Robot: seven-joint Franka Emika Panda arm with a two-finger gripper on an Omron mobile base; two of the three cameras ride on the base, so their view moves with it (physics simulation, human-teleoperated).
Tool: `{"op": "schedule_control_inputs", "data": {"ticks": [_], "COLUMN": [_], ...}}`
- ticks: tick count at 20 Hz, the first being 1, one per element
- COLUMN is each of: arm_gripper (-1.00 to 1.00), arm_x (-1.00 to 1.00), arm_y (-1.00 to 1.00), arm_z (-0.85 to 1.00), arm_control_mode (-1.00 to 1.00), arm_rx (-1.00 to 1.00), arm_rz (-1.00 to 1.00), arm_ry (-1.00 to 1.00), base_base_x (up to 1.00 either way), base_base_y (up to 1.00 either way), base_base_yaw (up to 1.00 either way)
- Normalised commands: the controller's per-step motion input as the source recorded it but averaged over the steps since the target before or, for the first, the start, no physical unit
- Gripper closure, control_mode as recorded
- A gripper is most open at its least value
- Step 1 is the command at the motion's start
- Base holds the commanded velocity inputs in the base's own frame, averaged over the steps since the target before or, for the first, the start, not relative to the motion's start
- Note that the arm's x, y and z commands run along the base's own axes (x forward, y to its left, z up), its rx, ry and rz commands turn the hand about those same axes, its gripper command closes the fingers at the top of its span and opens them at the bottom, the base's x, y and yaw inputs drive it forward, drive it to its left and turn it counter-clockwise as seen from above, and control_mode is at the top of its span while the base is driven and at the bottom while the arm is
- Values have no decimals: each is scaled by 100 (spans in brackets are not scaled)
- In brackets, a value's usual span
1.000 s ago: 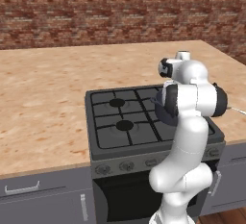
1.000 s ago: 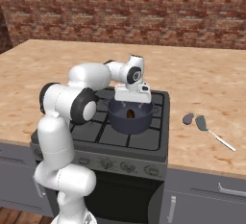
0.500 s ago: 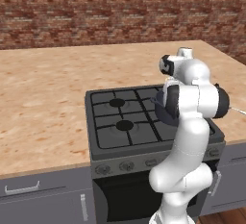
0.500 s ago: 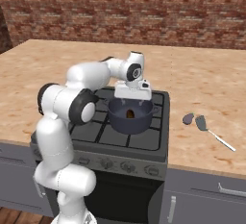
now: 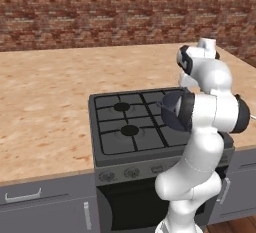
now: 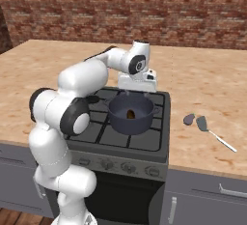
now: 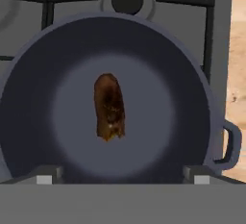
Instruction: Put the sweet potato and eggplant in the pot. Retrieve the spatula and lightly stir the vegetables in the pot.
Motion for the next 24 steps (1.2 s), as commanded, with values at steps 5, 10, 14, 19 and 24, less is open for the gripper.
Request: {"op": "schedule_control_inputs", "data": {"ticks": [5, 10, 14, 19, 24], "arm_gripper": [-100, -100, -100, -100, -100], "arm_x": [-5, -1, -13, -8, 0], "arm_y": [-84, -91, -90, -66, -42], "arm_z": [29, 9, 0, -18, -46], "arm_control_mode": [-100, -100, -100, -100, -100], "arm_rx": [9, 12, 11, 3, 0], "arm_rz": [-26, -32, -34, -35, -27], "arm_ry": [-2, 0, 0, 8, 17], "base_base_x": [0, 0, 0, 0, 0], "base_base_y": [0, 0, 0, 0, 0], "base_base_yaw": [0, 0, 0, 0, 0]}}
